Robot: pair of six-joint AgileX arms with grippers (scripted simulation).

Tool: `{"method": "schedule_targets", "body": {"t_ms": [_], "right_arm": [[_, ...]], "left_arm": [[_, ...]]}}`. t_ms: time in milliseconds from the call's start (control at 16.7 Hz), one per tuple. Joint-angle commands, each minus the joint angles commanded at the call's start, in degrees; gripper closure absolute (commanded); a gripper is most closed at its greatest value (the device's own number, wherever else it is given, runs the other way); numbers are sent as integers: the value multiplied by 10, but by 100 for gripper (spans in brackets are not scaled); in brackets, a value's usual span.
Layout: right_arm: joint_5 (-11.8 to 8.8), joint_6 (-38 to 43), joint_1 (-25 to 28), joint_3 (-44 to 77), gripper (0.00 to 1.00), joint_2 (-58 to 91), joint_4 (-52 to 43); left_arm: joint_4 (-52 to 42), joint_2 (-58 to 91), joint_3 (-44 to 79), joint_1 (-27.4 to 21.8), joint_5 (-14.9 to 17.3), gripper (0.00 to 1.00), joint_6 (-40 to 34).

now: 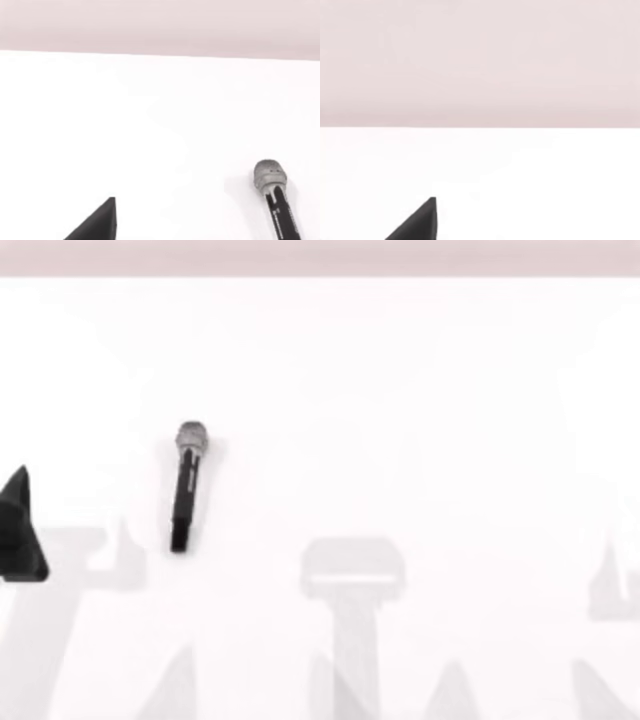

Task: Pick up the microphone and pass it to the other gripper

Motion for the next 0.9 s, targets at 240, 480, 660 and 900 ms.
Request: {"method": "schedule_targets", "body": {"t_ms": [240, 480, 660, 900], "right_arm": [[0, 0, 0, 0, 0, 0, 0], [0, 0, 0, 0, 0, 0, 0], [0, 0, 0, 0, 0, 0, 0], [0, 0, 0, 0, 0, 0, 0]], "left_arm": [[-114, 219, 169, -31, -3, 0, -34], [-236, 460, 351, -64, -8, 0, -71], [-321, 631, 478, -88, -10, 0, -95], [-411, 816, 614, -118, -10, 0, -119]]}}
